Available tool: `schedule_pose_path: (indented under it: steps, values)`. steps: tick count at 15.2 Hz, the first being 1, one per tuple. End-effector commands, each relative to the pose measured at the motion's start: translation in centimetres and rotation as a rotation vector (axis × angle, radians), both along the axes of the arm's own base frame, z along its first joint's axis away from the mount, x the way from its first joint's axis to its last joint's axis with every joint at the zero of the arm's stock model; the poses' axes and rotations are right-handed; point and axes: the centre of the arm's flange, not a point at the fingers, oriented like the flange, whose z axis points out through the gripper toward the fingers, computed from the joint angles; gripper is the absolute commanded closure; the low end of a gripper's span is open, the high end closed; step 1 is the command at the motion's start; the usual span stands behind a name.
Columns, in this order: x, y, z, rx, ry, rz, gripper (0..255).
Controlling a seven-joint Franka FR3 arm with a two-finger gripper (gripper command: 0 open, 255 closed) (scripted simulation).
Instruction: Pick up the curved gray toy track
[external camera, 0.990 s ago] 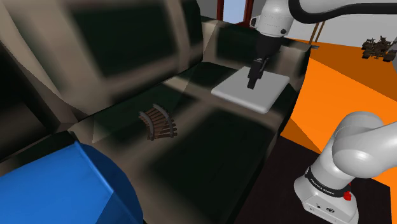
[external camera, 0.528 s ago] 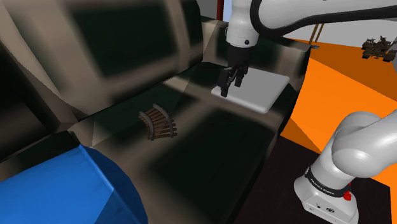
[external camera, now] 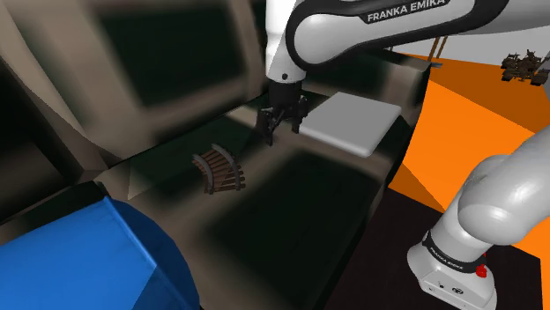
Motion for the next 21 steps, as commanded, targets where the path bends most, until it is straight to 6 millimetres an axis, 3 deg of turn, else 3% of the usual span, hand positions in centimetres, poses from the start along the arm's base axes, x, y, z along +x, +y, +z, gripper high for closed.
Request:
schedule_pose_path:
  steps: [1, 11, 19, 21]
  values:
    - [2.3, 1.8, -0.8, 0.002, 0.009, -0.046, 0]
    - [13.4, 8.4, -5.2, 0.004, 0.053, -0.258, 0]
    - [13.9, 8.6, -9.4, 0.005, 0.054, -0.266, 0]
    - [13.9, 8.6, -9.4, 0.005, 0.054, -0.266, 0]
